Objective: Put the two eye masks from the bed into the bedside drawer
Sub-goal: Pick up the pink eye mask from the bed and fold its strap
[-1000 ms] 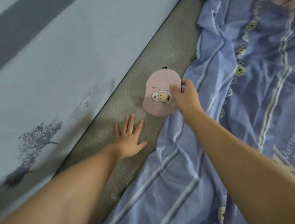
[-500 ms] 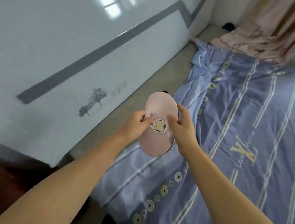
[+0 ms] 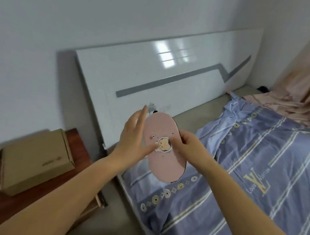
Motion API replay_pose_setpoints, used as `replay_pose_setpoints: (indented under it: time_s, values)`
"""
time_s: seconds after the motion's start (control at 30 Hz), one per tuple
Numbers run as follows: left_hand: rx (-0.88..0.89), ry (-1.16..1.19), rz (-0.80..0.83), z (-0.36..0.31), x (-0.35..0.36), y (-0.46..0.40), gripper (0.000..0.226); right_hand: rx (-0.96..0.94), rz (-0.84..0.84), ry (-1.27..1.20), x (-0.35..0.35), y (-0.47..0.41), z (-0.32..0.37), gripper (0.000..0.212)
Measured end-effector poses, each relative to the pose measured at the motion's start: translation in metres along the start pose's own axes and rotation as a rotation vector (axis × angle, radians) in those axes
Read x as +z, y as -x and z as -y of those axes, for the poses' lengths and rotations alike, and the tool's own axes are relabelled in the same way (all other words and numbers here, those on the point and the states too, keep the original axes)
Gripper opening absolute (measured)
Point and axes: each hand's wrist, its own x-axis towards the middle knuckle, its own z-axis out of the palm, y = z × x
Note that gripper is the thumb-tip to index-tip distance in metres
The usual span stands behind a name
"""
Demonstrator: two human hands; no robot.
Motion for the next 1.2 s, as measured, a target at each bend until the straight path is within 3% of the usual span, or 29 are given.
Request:
replay_pose_setpoints:
  time_s: [0.07,0.1,0.17,0.27,0.3,0.33,0.43,0.47,0.53,0.6,0.67,0.7,0.8,0.9,1.07,1.2]
  values:
    - [0.126,-0.31,0.031,0.005,-0.022,0.022,0.102,-0.062,0.082,-0.008,0.014,0.008,0.03,0.027]
    - [0.138,-0.343,0.079,0.006,-0.032,0.033,0.097,-0.095,0.121,-0.039,0.024,0.012,0.045,0.028]
    - [0.061,-0.215,0.119,0.011,-0.054,0.059,0.081,-0.143,0.187,-0.1,0.047,0.019,0.071,0.027]
    - [-0.08,0.022,-0.042,0.023,-0.096,0.102,0.029,-0.192,0.268,-0.177,0.089,0.03,0.099,0.019]
    - [-0.123,0.07,-0.087,0.029,-0.11,0.115,0.021,-0.212,0.256,-0.195,0.103,0.034,0.105,0.013]
    - [-0.155,0.106,-0.099,0.034,-0.124,0.129,0.021,-0.237,0.224,-0.193,0.116,0.037,0.109,0.01]
    - [-0.166,0.122,0.014,0.05,-0.159,0.16,0.015,-0.351,0.215,-0.019,0.146,0.051,0.12,0.048]
    - [-0.16,0.133,0.043,0.054,-0.167,0.168,0.013,-0.371,0.28,0.045,0.155,0.056,0.123,0.049]
    - [-0.191,0.237,-0.015,0.058,-0.177,0.179,0.011,-0.365,0.356,0.035,0.167,0.067,0.125,0.03]
    - [-0.277,0.56,-0.15,0.057,-0.18,0.189,0.01,-0.335,0.295,-0.187,0.176,0.077,0.129,0.013]
    - [-0.356,0.977,-0.089,0.055,-0.178,0.199,0.028,-0.285,0.222,-0.412,0.181,0.083,0.131,0.014]
    - [-0.365,1.068,-0.004,0.052,-0.175,0.203,0.039,-0.259,0.215,-0.503,0.182,0.087,0.131,0.014]
    - [-0.339,1.005,0.169,0.035,-0.17,0.215,0.042,-0.163,0.344,-0.677,0.181,0.096,0.129,0.02]
    - [-0.317,0.887,0.157,0.021,-0.169,0.216,0.029,-0.113,0.495,-0.629,0.171,0.103,0.127,0.03]
    - [-0.403,0.865,0.361,0.024,-0.173,0.22,0.003,-0.175,0.242,-0.587,0.156,0.101,0.128,0.018]
    - [-0.489,1.089,0.191,0.037,-0.167,0.224,0.017,-0.2,0.014,-0.388,0.152,0.1,0.118,0.005]
